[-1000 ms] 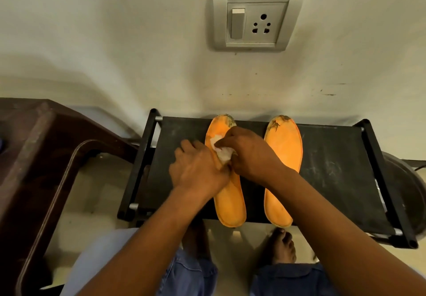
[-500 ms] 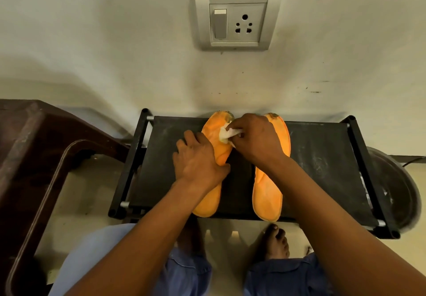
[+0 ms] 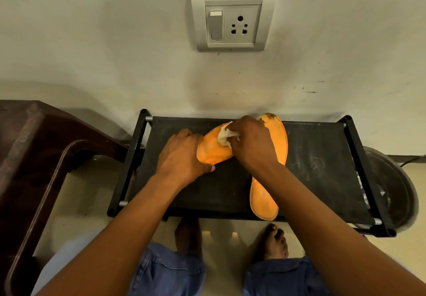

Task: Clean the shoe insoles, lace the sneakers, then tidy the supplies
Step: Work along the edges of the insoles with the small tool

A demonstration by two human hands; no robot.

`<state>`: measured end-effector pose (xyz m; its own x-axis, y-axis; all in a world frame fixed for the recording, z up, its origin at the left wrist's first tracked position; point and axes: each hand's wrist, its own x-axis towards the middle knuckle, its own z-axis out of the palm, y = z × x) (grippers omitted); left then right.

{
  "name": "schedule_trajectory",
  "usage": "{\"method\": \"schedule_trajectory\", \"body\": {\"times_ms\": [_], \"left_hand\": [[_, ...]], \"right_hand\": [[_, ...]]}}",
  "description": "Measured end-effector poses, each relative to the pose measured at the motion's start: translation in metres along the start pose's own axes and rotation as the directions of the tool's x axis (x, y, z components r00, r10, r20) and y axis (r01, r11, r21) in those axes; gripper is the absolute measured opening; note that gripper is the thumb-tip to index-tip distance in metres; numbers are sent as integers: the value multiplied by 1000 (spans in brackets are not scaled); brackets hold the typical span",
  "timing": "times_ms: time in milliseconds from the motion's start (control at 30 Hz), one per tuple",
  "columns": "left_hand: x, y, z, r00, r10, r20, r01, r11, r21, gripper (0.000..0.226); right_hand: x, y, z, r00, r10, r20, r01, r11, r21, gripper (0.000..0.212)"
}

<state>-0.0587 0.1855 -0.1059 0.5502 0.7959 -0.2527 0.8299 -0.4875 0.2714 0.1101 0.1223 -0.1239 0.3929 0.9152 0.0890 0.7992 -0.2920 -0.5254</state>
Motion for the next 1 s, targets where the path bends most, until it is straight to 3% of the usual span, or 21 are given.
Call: {"method": "schedule_trajectory", "body": {"times_ms": [267, 467, 600, 733, 867, 1000], "left_hand": [[6, 1, 5, 999, -13, -41, 13, 1000, -13, 51], [11, -1, 7, 1000, 0, -10, 0, 1000, -6, 65], [12, -3, 10, 1000, 22, -9, -22, 1000, 16, 69], [12, -1, 9, 999, 25, -25, -25, 1000, 7, 66], [11, -1, 8, 999, 17, -48, -19, 999, -30, 44], [11, 0, 8, 999, 28, -28, -28, 999, -16, 60]], "right_hand": [[-13, -26, 27, 967, -202, 155, 222, 967, -123, 16], [-5, -18, 24, 972, -99, 215, 122, 988, -96, 23], [3, -2, 16, 999, 21, 50, -15, 993, -118, 28], [4, -15, 20, 994, -40, 107, 51, 993, -106, 17], [-7, -38, 29, 959, -172, 226, 199, 974, -105, 12], [0, -21, 26, 983, -110, 150, 127, 986, -111, 19]]}}
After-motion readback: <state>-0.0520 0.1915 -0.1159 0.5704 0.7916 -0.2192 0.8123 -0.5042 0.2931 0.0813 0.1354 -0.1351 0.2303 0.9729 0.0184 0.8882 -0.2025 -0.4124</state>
